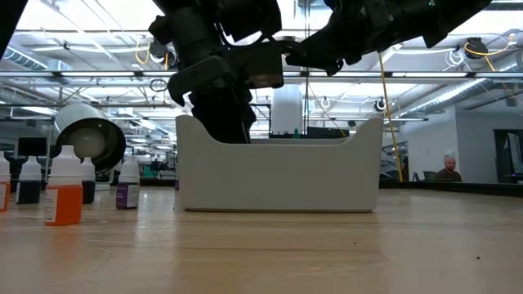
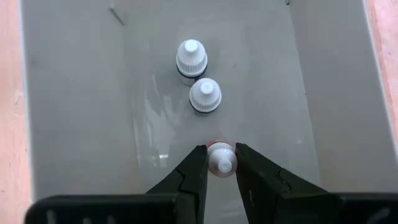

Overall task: Pick & Place food coloring
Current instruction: Put the orange food coloring bottle into the bin

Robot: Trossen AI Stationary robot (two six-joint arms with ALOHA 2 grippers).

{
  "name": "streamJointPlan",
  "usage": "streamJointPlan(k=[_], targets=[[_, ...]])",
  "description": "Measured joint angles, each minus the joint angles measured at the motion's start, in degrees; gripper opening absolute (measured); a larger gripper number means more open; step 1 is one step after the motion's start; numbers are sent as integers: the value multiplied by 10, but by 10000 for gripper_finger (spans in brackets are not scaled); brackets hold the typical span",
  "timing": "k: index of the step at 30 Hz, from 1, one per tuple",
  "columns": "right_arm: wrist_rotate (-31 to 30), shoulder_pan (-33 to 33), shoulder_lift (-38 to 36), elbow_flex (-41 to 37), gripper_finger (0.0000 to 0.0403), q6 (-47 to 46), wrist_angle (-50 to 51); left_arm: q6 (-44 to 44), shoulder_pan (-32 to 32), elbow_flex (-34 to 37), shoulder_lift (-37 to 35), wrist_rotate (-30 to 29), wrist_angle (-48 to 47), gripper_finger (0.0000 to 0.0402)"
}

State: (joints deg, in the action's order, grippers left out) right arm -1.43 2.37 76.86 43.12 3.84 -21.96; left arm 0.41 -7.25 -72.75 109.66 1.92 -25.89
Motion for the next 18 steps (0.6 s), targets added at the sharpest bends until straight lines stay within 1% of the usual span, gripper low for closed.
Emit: streamJointPlan(k=[3, 11, 15, 18], targets=[[0, 0, 0, 0, 114, 0, 0, 5, 0, 0, 0, -4, 1, 105], [0, 0, 0, 0, 114, 0, 0, 12, 0, 0, 0, -4, 0, 185], [0, 0, 0, 0, 114, 0, 1, 4, 0, 0, -16, -4, -13, 211], [0, 0, 0, 0, 114, 3, 4, 1, 0, 0, -47, -5, -29, 221]])
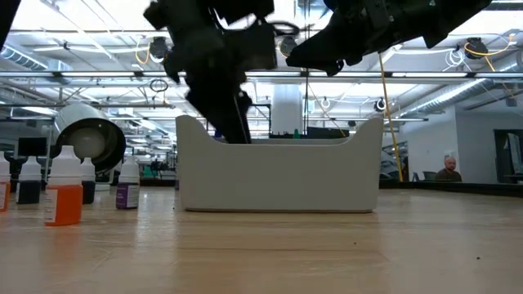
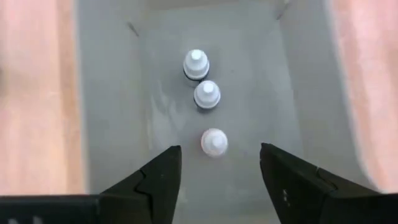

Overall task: Pick & Place food coloring
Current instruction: Put the orange food coloring bottle into the bin

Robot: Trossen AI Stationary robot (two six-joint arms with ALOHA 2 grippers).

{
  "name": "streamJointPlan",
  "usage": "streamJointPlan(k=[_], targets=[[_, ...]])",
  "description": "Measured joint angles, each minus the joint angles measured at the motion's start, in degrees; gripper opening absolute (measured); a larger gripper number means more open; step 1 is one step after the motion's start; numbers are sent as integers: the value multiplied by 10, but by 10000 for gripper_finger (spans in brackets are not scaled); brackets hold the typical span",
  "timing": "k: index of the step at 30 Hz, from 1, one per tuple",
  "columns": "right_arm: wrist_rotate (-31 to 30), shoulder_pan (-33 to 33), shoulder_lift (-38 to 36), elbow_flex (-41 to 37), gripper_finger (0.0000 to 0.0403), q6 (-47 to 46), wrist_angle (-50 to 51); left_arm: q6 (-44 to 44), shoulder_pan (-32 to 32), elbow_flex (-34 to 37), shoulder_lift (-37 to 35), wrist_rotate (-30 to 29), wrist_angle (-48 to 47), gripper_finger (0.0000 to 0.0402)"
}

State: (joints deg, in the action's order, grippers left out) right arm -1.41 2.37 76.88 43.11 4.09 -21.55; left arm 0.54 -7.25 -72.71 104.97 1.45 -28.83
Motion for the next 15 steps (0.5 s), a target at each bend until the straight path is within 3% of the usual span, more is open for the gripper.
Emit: streamJointPlan(k=[5, 8, 11, 15], targets=[[-1, 0, 0, 0, 114, 0, -2, -18, 1, 6, -86, -6, -14, 225], [-2, -1, -7, 0, 114, 1, 7, -30, 2, 43, -151, -44, -2, 225], [-3, -5, -27, 0, 114, 11, 35, -17, 10, 116, -224, -91, 50, 225], [-4, -16, -66, 0, 114, 11, 89, 5, 27, 253, -333, -101, 159, 225]])
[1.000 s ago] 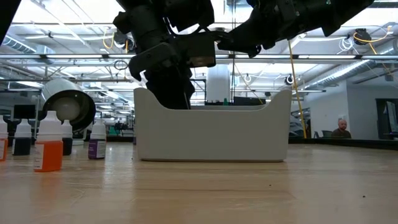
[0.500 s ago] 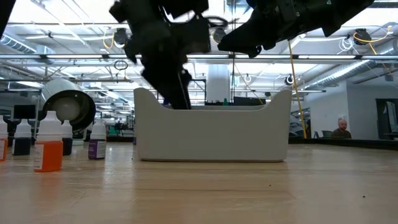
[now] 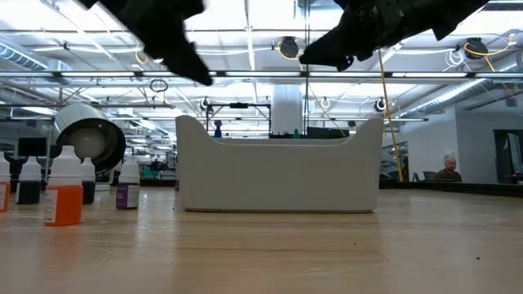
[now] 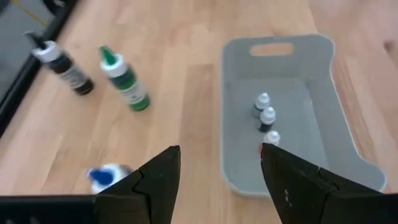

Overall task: Pick & Place food coloring
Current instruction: Put the orange food coloring bottle into the bin

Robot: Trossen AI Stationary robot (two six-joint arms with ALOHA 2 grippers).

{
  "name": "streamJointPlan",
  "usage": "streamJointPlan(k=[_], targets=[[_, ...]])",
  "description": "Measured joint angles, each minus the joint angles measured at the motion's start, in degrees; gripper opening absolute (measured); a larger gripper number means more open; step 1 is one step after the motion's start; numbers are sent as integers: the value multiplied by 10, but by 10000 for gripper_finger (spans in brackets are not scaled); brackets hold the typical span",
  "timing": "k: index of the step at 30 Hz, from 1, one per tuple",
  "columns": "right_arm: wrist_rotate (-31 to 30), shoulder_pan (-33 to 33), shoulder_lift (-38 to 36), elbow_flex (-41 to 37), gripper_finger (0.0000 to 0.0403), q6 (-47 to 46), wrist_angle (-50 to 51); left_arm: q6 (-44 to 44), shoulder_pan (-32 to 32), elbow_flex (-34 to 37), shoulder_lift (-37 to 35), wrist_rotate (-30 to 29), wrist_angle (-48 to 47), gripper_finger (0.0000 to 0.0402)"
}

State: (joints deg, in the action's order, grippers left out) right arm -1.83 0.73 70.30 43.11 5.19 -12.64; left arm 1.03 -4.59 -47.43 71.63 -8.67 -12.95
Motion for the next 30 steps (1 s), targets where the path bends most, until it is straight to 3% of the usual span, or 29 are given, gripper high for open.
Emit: streamJointPlan(k=[7, 13, 18, 24, 30], targets=[[-1, -8, -53, 0, 114, 5, 17, 3, 12, 189, -182, 0, 148, 225], [2, -8, -68, 0, 114, 38, 10, -6, 14, 287, -311, -5, 215, 225], [2, -8, -68, 0, 114, 49, 6, -5, 14, 327, -392, -9, 215, 225], [2, -8, -68, -15, 114, 40, 6, 8, 14, 359, -437, -3, 218, 225], [-1, -8, -68, -30, 114, 39, 5, 38, -5, 340, -413, 58, 149, 225]])
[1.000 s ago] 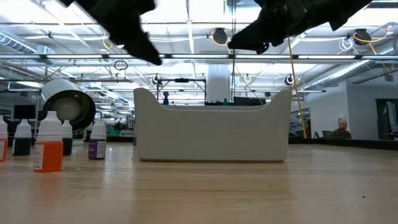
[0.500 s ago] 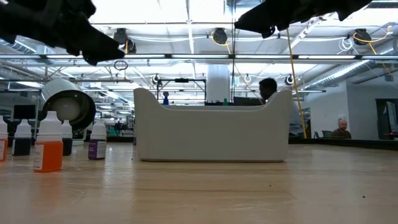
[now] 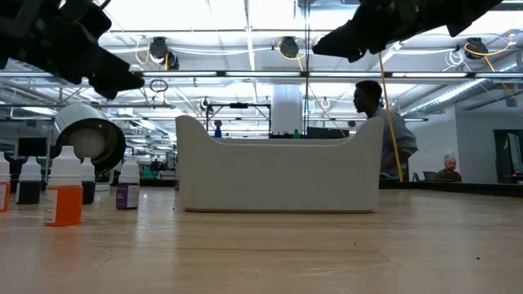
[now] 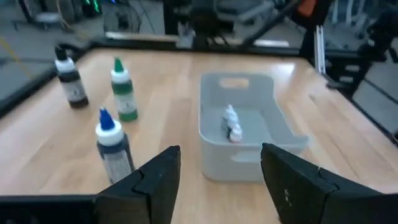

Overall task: Pick & Place food coloring
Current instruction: Put the orange food coloring bottle into the bin

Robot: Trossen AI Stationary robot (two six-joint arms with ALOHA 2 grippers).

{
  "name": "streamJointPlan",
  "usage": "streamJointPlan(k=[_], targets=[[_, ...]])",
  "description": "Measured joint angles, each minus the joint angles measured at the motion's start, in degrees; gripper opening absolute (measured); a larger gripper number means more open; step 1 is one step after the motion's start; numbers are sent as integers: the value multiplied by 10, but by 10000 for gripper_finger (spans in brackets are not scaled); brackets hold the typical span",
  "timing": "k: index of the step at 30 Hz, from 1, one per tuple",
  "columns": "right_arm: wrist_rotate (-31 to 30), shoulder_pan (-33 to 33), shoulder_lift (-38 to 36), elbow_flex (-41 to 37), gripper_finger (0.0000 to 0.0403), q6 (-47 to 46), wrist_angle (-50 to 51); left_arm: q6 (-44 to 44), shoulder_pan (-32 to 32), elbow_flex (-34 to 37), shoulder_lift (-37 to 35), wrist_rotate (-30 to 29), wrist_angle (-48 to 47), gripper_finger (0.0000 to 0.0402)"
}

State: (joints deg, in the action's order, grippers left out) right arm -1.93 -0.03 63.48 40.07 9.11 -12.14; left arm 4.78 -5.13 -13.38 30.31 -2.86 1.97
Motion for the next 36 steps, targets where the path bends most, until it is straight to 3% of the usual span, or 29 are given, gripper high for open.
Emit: streamJointPlan(k=[7, 15, 23, 27, 32, 36], targets=[[-29, 0, 0, 0, 114, -7, -3, 57, -24, -68, 101, -84, -125, 225], [-28, 0, 0, 0, 114, -4, 0, 72, -41, -121, 265, -76, -129, 225], [-28, 0, -31, -3, 114, 8, 56, 77, -54, -170, 365, -61, -158, 225], [-29, 0, -92, -58, 114, 6, 19, 78, -56, -179, 376, -61, -169, 225], [-119, 0, -178, -159, 114, -9, -59, 95, -54, -178, 375, -71, -207, 225], [-130, 0, -224, -231, 114, -8, -159, 133, -44, -178, 375, -98, -234, 225]])
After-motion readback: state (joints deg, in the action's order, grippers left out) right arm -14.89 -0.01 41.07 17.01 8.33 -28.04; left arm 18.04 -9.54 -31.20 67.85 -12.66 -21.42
